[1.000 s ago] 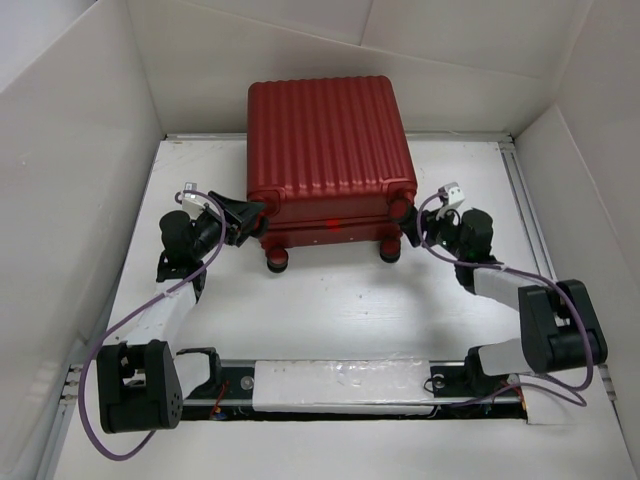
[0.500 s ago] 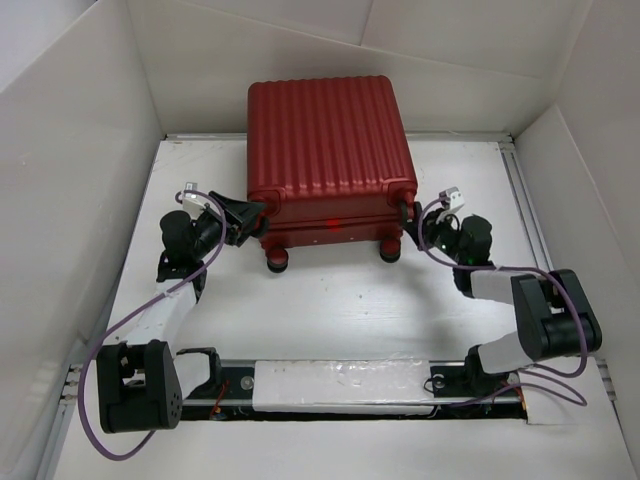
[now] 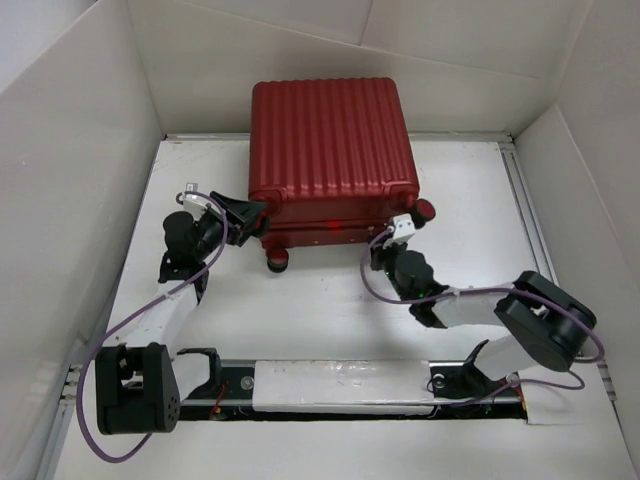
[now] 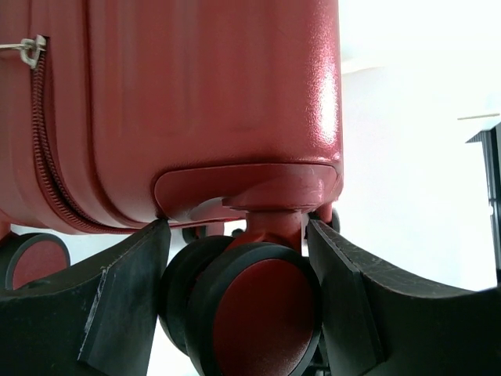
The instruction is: Pack the luggage
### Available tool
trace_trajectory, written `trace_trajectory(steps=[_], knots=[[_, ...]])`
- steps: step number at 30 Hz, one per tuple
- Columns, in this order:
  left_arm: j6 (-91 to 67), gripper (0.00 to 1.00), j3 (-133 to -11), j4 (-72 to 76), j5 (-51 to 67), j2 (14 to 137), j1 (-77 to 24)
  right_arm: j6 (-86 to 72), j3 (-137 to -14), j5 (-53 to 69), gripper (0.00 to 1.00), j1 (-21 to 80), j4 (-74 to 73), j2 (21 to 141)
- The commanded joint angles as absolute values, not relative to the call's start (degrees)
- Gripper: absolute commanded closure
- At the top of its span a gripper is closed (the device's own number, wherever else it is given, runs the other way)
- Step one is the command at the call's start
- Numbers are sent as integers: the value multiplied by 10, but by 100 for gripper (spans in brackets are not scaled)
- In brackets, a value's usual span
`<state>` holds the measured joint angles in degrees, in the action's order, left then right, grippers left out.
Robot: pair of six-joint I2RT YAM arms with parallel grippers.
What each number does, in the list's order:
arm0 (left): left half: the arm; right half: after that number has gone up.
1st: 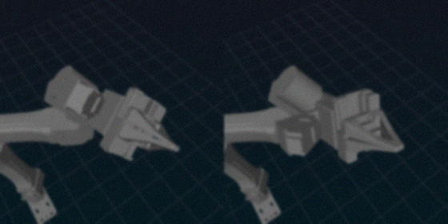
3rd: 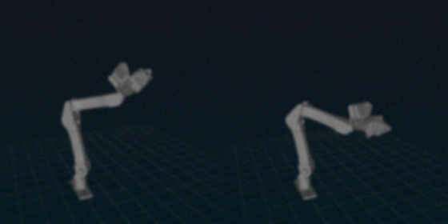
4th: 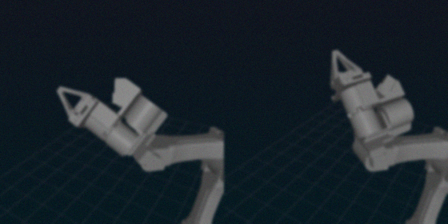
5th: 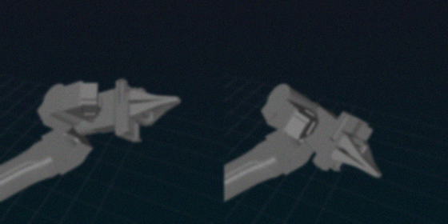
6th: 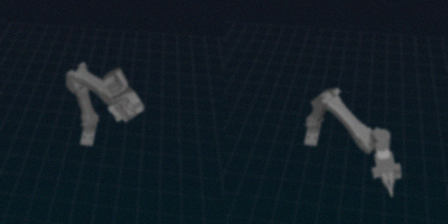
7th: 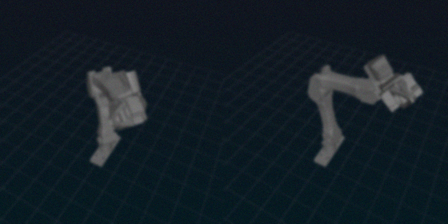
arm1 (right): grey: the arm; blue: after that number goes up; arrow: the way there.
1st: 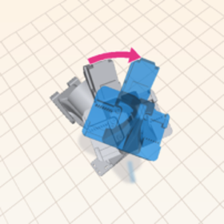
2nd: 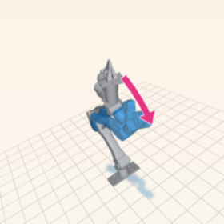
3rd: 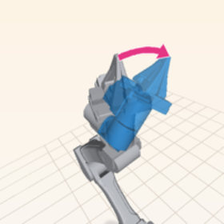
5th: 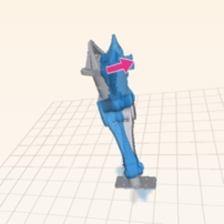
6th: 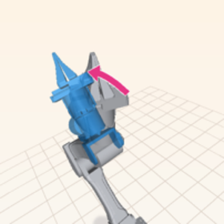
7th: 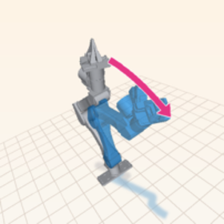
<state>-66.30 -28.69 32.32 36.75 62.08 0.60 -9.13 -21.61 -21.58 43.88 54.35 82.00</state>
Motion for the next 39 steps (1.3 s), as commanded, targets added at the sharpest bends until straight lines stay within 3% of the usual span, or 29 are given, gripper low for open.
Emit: trace_trajectory(steps=[1,7,16,26,33,34,35,37,39], knots=[[-675,100,-305,436,400,591,-54,-77,-279,-291,100,526,579,859],[-675,100,-305,436,373,591,-149,-109,-376,-213,100,590,590,961],[-738,100,-311,436,367,541,-228,-210,-475,-115,100,679,734,1106],[-801,100,-323,471,291,519,-369,-302,-580,-164,100,737,886,1231],[-829,100,-299,535,239,519,-415,-346,-521,-274,100,737,1017,1240],[-837,100,-299,540,239,519,-415,-346,-505,-274,96,737,1031,1233],[-837,100,-299,541,239,512,-415,-346,-466,-299,80,743,1038,1213],[-821,100,-314,517,239,501,-415,-338,-426,-315,57,751,1038,1187],[-762,100,-343,427,246,483,-383,-333,-364,-336,45,767,1028,1158]])
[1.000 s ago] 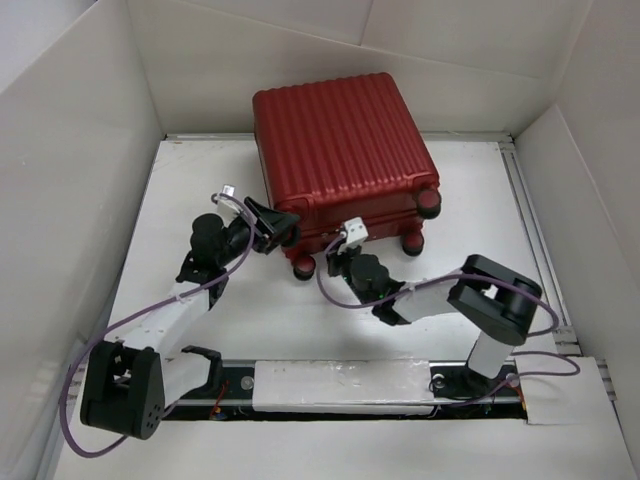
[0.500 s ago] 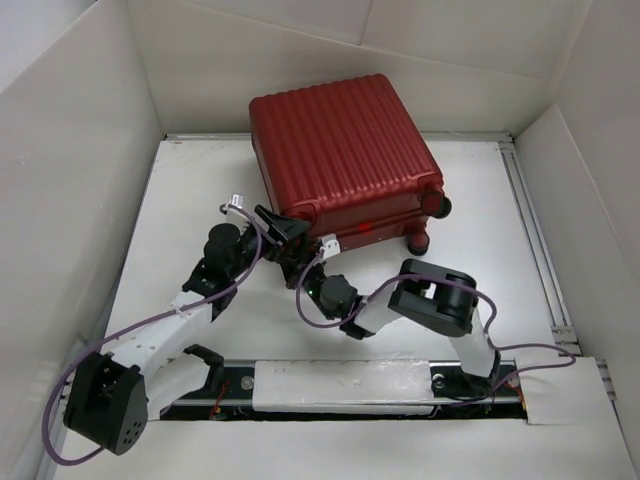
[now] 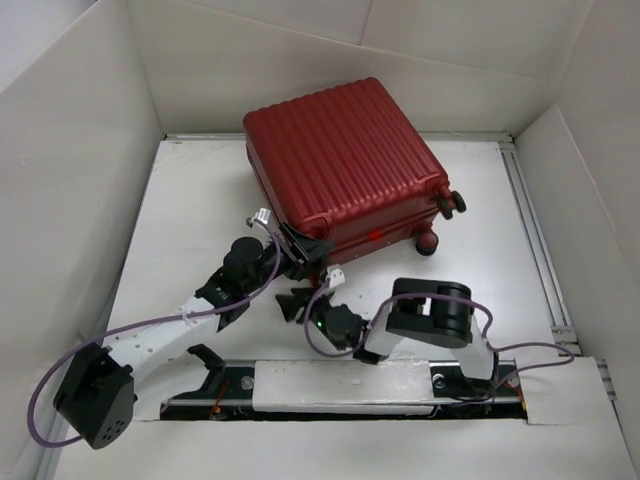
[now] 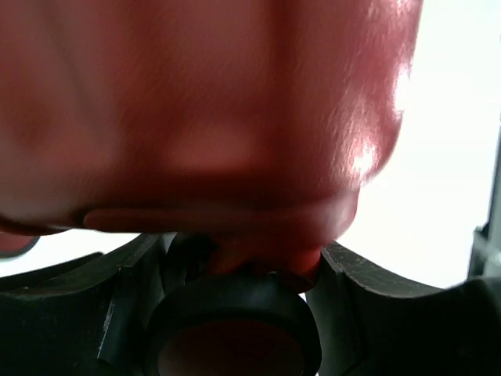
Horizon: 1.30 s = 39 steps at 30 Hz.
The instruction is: Pack the luggage
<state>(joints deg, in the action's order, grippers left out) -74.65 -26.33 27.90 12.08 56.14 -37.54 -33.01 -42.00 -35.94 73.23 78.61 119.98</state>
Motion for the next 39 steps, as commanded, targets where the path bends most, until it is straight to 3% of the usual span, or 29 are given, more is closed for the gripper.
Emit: trace_trajectory(steps=[1,2,5,6,9,14,17,20,22,24,29,39], knots=[[-732,96,-383,382,246,473,-372,-333,-346,-343,38,773,1005,1125],[-702,75,-404,282,224,462,-364,-326,-328,-351,36,784,987,1108],[-558,45,-499,123,119,419,-344,-326,-269,-383,32,801,889,1036],[-528,30,-517,46,91,409,-344,-326,-261,-390,30,809,855,1015],[-454,20,-553,-56,-24,355,-344,-337,-255,-412,27,833,672,933],[-425,23,-498,-98,-90,246,-344,-351,-357,-498,22,876,264,817],[-420,42,-433,-124,-83,221,-344,-364,-403,-526,22,882,147,753],[-434,53,-348,-121,-55,200,-344,-364,-426,-533,19,882,56,692],[-440,53,-290,-113,-48,191,-344,-364,-463,-540,15,882,-14,659],[-446,47,-263,-101,-34,176,-344,-338,-512,-512,11,854,-51,654],[-452,42,-224,-75,-18,176,-344,-317,-646,-481,1,789,-226,726],[-431,34,-192,33,52,287,-344,-229,-760,-317,0,675,-220,841]])
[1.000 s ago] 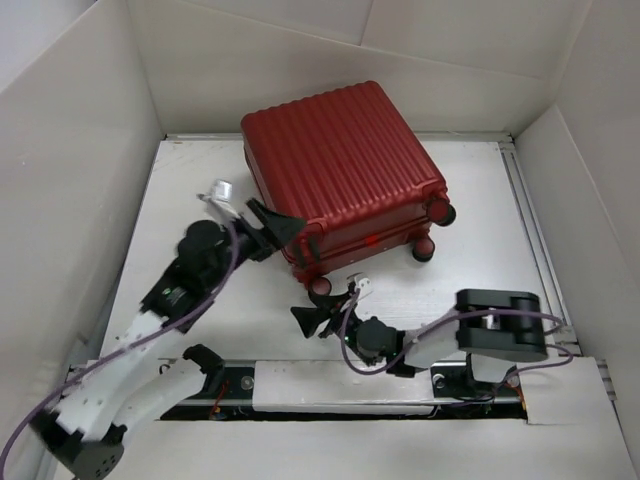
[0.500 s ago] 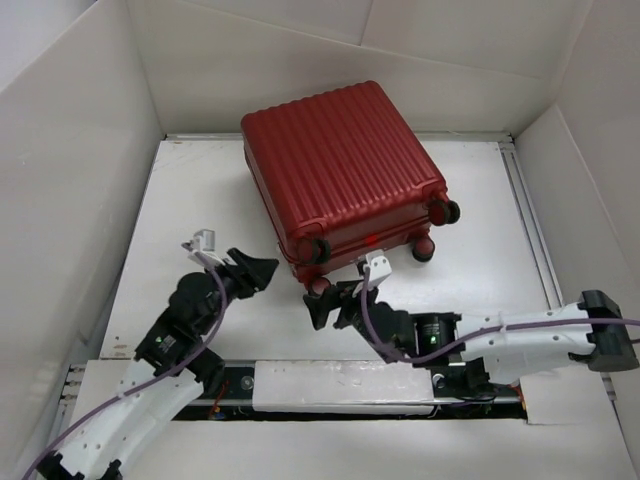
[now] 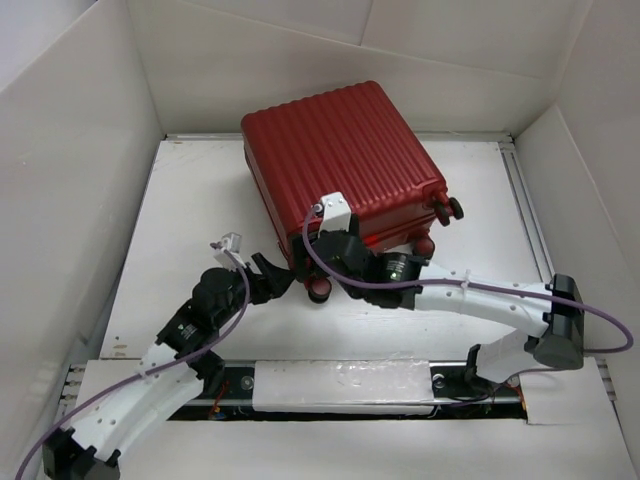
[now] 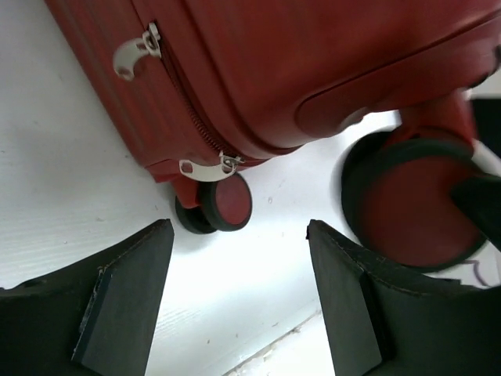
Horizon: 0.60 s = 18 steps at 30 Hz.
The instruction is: Pack the luggage
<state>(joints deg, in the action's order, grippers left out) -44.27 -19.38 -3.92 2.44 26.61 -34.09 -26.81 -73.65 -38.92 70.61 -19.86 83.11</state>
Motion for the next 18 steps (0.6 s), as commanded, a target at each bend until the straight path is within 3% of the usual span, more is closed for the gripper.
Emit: trace_trajectory(steps=[1,10,13,14,15,16,18], knots=[[-425,34,-192,40,52,293,-344,-222,-760,-301,0,668,-212,848],[-425,37,-150,102,59,301,-344,-202,-773,-194,1,622,-181,894],[-419,43,-145,120,64,316,-344,-202,-750,-194,18,617,-149,889],[-419,45,-145,120,64,322,-344,-202,-750,-194,36,617,-142,882],[-419,45,-145,127,64,327,-344,-207,-750,-194,47,617,-142,882],[-414,46,-145,134,64,332,-344,-207,-750,-194,54,617,-142,882],[-414,50,-140,144,57,348,-344,-207,-750,-194,57,617,-142,877]])
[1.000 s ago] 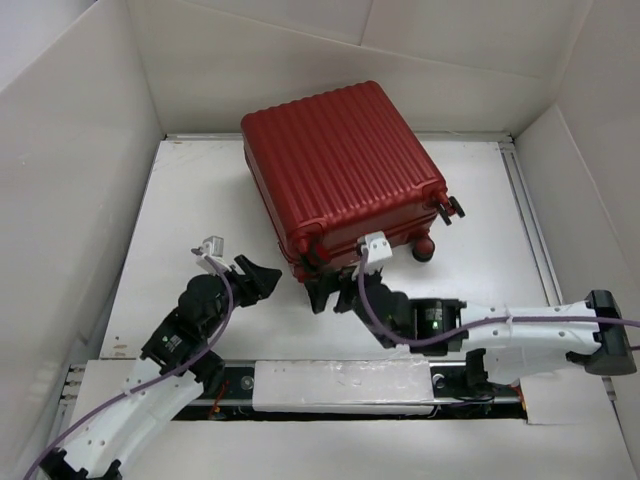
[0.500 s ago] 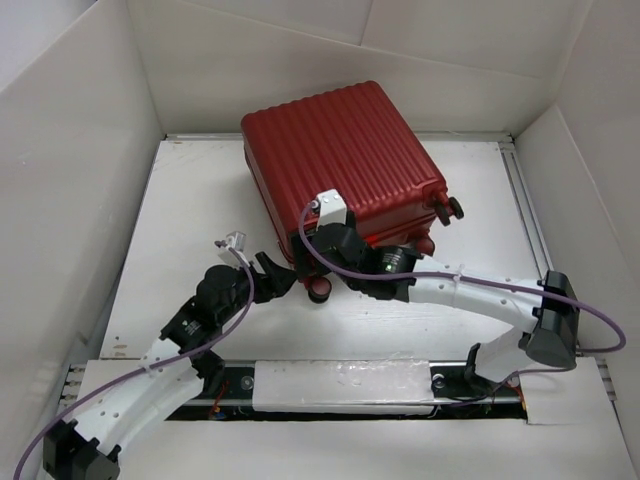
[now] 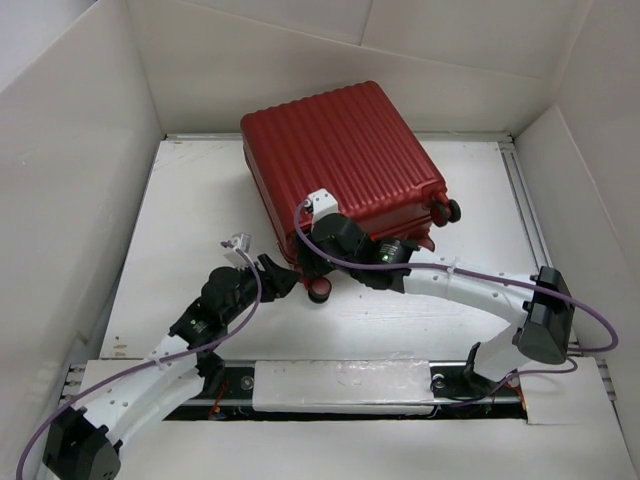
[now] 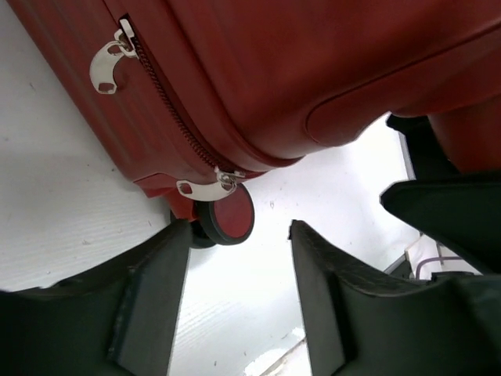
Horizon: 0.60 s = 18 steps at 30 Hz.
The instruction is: Pack the luggage
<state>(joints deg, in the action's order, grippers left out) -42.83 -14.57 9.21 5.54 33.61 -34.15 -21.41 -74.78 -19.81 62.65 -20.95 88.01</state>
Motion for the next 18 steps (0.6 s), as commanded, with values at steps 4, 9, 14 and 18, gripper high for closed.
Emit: trace_trajectory(steps=[4,9,14,18], knots=[[-402,59,-145,163,32,379,-344,-202,-750,-176,56,617,-135,877],[-377,66,-164,168,11,418,-344,-202,-755,-165,24,617,-130,882],[-361,66,-170,168,-8,438,-349,-191,-769,-146,24,617,-130,894],[-350,66,-175,168,-30,443,-356,-191,-774,-141,25,617,-130,904]])
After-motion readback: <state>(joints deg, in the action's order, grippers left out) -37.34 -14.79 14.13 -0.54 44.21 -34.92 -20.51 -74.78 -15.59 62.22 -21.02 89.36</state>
